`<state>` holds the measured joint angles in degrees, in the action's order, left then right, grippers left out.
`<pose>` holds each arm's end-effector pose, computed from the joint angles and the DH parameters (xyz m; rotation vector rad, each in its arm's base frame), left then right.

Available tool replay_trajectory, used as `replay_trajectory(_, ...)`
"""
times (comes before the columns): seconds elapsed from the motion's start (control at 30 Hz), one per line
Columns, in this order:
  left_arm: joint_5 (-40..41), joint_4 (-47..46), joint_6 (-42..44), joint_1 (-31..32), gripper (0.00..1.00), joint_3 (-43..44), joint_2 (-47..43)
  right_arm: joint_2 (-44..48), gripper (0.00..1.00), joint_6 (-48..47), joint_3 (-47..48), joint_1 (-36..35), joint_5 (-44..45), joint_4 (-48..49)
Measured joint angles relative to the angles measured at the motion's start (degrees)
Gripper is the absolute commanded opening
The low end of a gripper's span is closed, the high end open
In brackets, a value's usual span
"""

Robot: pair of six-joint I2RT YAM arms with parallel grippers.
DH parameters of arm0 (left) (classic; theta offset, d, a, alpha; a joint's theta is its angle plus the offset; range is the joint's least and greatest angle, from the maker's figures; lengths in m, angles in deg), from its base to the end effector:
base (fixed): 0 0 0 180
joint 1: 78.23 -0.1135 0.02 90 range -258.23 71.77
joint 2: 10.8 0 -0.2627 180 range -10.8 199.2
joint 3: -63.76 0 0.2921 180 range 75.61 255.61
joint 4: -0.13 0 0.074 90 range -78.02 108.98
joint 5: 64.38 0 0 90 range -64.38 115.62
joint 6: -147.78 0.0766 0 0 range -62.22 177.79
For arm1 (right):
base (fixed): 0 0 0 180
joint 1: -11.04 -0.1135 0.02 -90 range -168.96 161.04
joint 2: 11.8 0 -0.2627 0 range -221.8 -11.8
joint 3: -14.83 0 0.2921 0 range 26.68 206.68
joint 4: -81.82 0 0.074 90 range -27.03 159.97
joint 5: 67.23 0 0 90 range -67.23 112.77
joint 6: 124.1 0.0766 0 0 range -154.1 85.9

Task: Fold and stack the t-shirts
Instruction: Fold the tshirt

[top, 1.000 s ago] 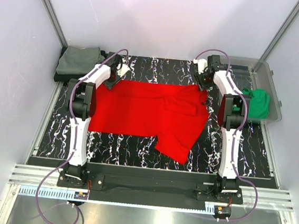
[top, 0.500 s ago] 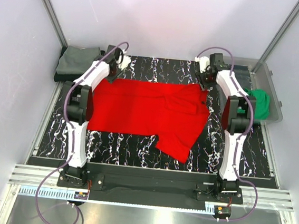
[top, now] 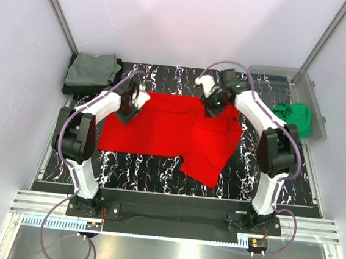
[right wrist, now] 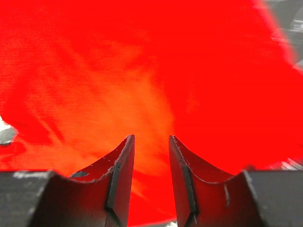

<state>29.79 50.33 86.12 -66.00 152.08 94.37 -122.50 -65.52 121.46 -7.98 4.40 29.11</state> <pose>0.4184 -0.0850 0.1439 0.9342 2.5862 0.1773 0.4503 0.1807 0.2158 -1.1813 2.2234 0.3232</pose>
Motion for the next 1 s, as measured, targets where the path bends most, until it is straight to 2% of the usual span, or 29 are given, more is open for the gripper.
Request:
replay_trajectory(0.13, -1.51, 0.98, -0.48, -0.13, 0.43, -6.34, -0.11, -4.98, 0.41, 0.02, 0.15, -3.32, -2.6, -1.49)
replay_trajectory(0.27, -1.66, 0.5, -0.81, -0.17, 0.43, -9.84, -1.99, -8.96, 0.4, 0.15, 1.33, -3.41, -3.85, -2.29)
replay_trajectory(0.47, -1.64, -0.7, -1.07, -0.17, 0.43, -10.73, -5.05, -12.48, 0.39, 0.44, 4.09, -3.69, -5.44, -2.32)
replay_trajectory(1.0, -1.64, -1.2, -1.49, -0.17, 0.43, -11.41, -5.11, -17.46, 0.38, 1.88, 7.96, -7.21, -4.83, -1.75)
